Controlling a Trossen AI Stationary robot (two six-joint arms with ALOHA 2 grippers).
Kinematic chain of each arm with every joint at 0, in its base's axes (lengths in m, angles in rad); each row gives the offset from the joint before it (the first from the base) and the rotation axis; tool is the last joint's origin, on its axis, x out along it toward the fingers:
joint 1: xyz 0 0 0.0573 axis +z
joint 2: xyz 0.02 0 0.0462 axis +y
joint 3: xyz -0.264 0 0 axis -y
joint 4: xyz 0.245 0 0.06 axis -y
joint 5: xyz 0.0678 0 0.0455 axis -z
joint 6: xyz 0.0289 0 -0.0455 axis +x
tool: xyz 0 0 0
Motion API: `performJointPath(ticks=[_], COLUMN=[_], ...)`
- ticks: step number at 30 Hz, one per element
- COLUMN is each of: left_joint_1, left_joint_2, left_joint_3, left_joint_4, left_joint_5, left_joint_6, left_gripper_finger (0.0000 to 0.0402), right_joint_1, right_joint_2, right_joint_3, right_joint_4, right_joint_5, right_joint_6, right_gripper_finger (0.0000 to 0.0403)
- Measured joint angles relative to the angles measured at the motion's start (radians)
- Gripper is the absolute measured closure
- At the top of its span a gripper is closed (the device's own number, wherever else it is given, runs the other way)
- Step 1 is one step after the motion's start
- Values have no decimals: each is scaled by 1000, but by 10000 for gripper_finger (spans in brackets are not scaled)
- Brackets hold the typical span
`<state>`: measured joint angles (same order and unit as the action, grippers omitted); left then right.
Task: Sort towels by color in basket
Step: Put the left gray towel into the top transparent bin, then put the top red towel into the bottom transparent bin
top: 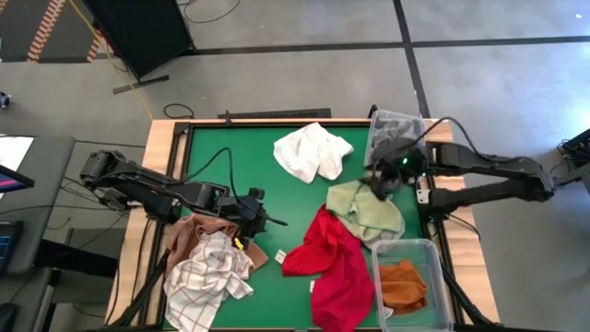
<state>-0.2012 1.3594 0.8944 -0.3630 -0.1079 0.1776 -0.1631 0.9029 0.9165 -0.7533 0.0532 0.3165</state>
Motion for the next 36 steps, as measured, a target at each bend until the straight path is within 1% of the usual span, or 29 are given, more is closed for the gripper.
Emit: performJointPath(ticks=[4,8,13,18,20,26,30,36], left_joint_1=[0,-1,-1,-1,-1,-1,-1,-1], left_joint_2=[0,0,0,0,0,0,0,0], left_joint_3=[-20,-31,-31,-31,-31,-31,-31,-31], left_joint_4=[20,46,76,131,146,152,151,143], left_joint_5=[9,15,16,17,17,16,16,18], left_joint_6=[-17,-29,-29,-26,-26,-34,-45,-51], left_gripper_finger=[232,232,232,232,232,232,232,232], right_joint_1=[135,277,435,536,556,561,548,524], right_joint_2=[59,130,238,378,437,612,711,834], right_joint_3=[0,0,0,0,7,87,145,211], right_joint_4=[43,129,284,466,508,507,451,348], right_joint_5=[-30,-41,-45,-45,-45,-40,-43,-56], right_joint_6=[16,10,-32,-113,-147,-206,-236,-239], right_gripper_finger=[148,148,148,148,148,148,148,147])
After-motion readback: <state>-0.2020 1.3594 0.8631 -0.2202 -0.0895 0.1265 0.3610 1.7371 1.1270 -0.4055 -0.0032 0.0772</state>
